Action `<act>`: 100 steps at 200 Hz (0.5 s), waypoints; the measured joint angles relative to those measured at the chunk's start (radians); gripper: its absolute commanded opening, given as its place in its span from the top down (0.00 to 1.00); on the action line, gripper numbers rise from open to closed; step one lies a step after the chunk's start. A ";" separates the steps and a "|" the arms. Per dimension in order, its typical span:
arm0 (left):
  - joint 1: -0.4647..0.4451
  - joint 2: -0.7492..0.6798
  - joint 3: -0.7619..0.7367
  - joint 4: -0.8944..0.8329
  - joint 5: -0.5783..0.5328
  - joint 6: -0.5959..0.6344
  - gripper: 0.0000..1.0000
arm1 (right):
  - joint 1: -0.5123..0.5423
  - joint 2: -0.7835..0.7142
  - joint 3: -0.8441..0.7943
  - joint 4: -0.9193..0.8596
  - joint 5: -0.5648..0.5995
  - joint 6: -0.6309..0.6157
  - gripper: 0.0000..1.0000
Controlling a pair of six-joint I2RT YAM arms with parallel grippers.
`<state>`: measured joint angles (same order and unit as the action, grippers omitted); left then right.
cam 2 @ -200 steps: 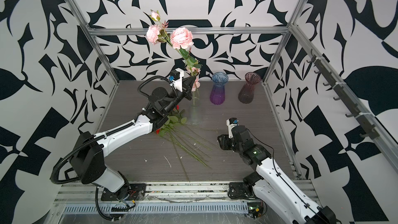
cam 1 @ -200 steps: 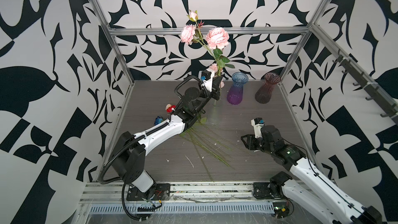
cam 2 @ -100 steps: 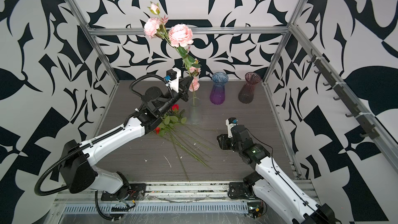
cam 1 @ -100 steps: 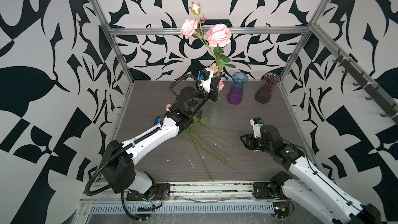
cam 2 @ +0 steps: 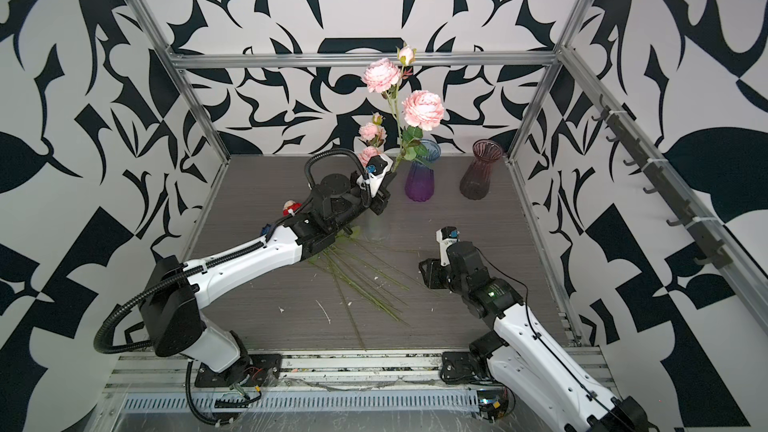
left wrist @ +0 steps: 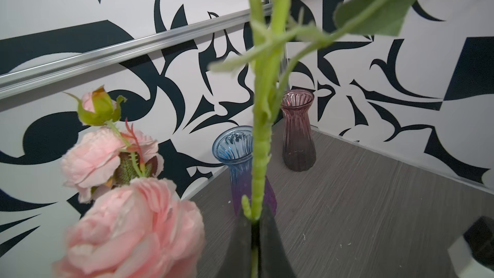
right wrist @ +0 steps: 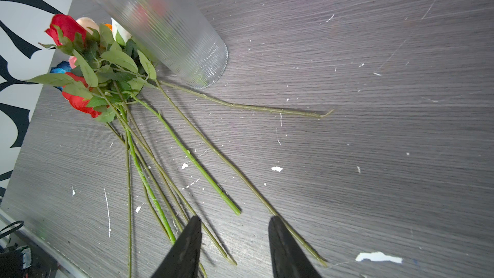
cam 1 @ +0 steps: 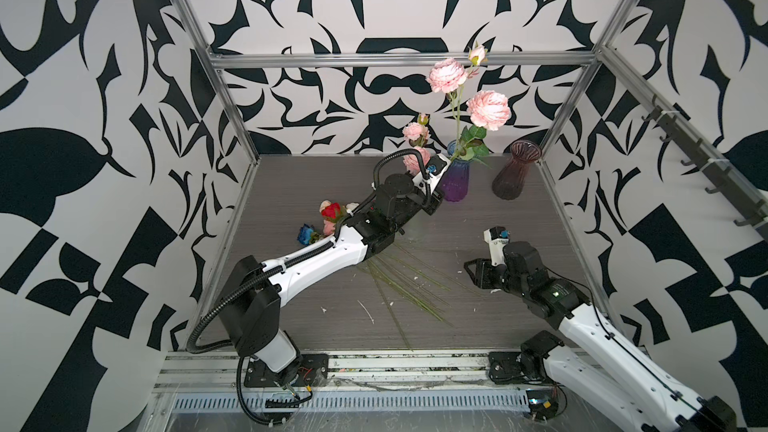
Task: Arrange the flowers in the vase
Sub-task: 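Lower the pink flower stems into the clear vase with the left gripper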
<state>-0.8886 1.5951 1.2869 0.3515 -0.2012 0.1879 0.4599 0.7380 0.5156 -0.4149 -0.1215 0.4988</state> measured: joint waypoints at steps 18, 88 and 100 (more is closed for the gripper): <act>0.000 0.004 0.024 -0.039 -0.024 -0.001 1.00 | 0.000 0.001 0.000 0.000 0.000 0.000 0.55; 0.005 0.048 0.040 -0.122 -0.090 -0.051 0.51 | 0.000 0.002 0.000 0.000 -0.001 0.000 0.55; 0.009 0.051 0.044 -0.143 -0.097 -0.068 0.30 | 0.000 0.002 0.000 0.000 -0.001 0.000 0.55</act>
<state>-0.8795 1.6459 1.3308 0.2089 -0.2977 0.1196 0.4599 0.7403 0.5156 -0.4152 -0.1223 0.4988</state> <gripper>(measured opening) 0.505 0.447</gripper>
